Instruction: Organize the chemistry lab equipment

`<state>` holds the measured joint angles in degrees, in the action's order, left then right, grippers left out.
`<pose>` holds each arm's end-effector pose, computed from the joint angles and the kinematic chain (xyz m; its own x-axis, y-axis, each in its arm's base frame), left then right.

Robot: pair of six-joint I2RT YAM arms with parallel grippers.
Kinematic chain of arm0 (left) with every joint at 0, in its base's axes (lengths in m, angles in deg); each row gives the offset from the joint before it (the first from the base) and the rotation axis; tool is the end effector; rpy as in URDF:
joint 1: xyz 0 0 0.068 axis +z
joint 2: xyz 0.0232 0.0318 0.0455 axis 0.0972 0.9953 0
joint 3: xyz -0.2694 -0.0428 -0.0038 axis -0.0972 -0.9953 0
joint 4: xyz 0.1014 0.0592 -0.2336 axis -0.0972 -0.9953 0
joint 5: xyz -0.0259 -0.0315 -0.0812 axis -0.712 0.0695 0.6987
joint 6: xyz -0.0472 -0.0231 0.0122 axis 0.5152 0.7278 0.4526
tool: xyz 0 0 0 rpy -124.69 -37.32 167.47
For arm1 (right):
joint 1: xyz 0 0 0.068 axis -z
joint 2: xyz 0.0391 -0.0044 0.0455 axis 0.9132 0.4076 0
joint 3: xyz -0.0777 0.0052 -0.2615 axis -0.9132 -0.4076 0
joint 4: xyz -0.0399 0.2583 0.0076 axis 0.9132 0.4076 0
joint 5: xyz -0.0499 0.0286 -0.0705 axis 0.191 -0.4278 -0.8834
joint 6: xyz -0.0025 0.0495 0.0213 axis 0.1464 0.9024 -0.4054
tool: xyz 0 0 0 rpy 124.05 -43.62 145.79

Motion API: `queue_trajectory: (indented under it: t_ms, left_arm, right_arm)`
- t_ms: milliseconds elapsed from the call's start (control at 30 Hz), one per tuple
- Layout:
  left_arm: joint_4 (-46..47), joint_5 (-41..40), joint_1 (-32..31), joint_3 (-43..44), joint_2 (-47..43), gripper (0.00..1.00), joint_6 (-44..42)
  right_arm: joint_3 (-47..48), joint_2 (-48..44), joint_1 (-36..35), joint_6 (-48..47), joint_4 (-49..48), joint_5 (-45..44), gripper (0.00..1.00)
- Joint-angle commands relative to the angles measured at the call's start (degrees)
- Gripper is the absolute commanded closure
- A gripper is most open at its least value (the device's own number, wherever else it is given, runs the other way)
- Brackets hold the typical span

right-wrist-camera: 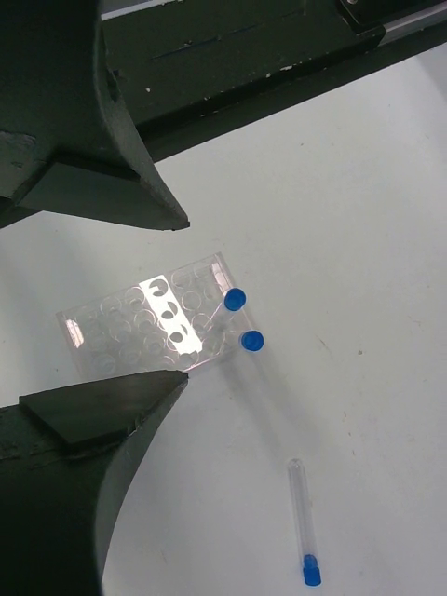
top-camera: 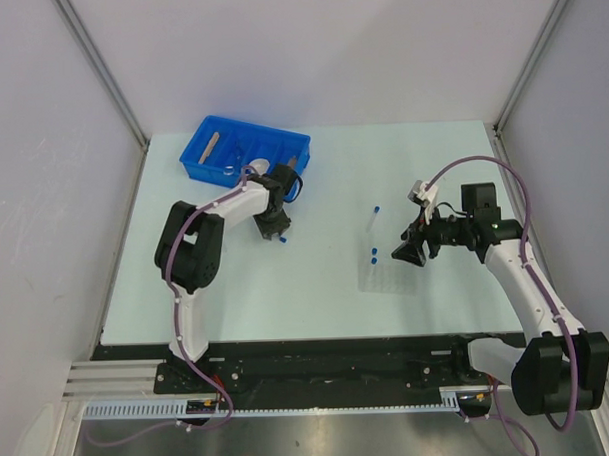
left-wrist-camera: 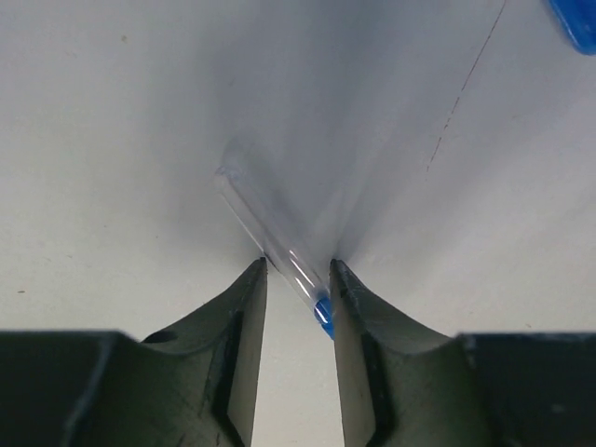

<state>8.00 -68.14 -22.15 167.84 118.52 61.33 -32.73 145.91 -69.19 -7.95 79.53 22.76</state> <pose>0.3644 -0.1795 0.1620 -0.8295 -0.4202 -0.3679 -0.4513 0.8924 -0.0016 0.2150 0.0407 0.2754 -0.3315 -0.3575 -0.8731 -0.8799 0.4511 0.1493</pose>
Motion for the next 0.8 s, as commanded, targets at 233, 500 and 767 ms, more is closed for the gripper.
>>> queue_trajectory:
  t_ms: [233,500,767]
  left_arm:
    - [8.77,2.35,0.22,-11.46,-8.52,0.77,-1.68]
    - [31.85,23.57,0.22,-29.05,-23.81,0.79,-7.05]
    - [56.31,38.57,0.04,-42.86,-36.38,0.76,-0.14]
  right_arm:
    - [-0.03,-1.78,0.35,-0.12,-0.59,1.63,0.33]
    - [2.51,-0.64,-3.33,-2.41,2.83,-0.12,0.33]
    - [11.47,4.18,-15.9,-3.65,12.15,-4.87,0.33]
